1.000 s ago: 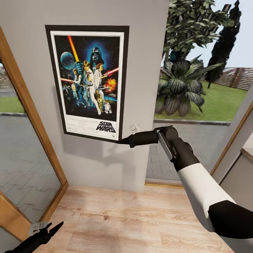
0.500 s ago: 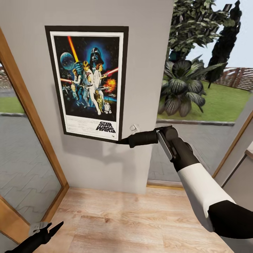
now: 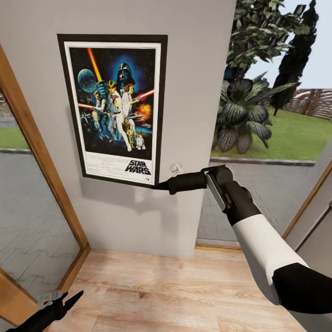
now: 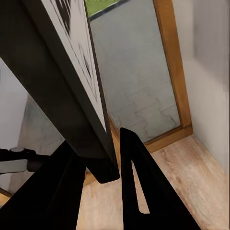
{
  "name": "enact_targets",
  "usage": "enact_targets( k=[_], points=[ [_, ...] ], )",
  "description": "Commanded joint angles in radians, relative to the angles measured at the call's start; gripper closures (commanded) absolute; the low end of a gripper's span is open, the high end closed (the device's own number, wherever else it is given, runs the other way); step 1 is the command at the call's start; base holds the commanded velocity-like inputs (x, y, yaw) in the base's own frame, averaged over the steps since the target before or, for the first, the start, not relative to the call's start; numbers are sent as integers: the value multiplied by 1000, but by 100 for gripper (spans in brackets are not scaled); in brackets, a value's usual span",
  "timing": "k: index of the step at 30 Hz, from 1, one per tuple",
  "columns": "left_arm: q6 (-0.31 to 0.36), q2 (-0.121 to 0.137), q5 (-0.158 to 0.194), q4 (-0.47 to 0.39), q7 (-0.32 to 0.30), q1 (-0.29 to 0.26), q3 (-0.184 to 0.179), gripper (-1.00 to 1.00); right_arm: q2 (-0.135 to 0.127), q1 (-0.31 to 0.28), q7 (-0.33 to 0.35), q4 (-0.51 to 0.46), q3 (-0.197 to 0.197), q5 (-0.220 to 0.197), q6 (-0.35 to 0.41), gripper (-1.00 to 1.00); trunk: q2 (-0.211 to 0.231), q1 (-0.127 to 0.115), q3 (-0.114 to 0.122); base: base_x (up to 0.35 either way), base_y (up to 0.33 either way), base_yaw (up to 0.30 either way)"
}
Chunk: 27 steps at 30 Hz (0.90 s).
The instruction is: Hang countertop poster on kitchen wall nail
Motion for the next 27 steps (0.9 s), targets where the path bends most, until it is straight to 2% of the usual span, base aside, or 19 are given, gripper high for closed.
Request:
enact_targets(
  k=[1, 27],
  points=[
    [-5, 1, 7, 1, -1, -1, -8, -100, 1, -1, -3, 0, 1, -10, 9, 100, -2, 1, -2, 172, 46, 0],
    [-5, 1, 7, 1, -1, -1, -8, -100, 2, -1, -3, -1, 3, -11, 9, 100, -2, 1, -2, 87, 54, 0]
  ],
)
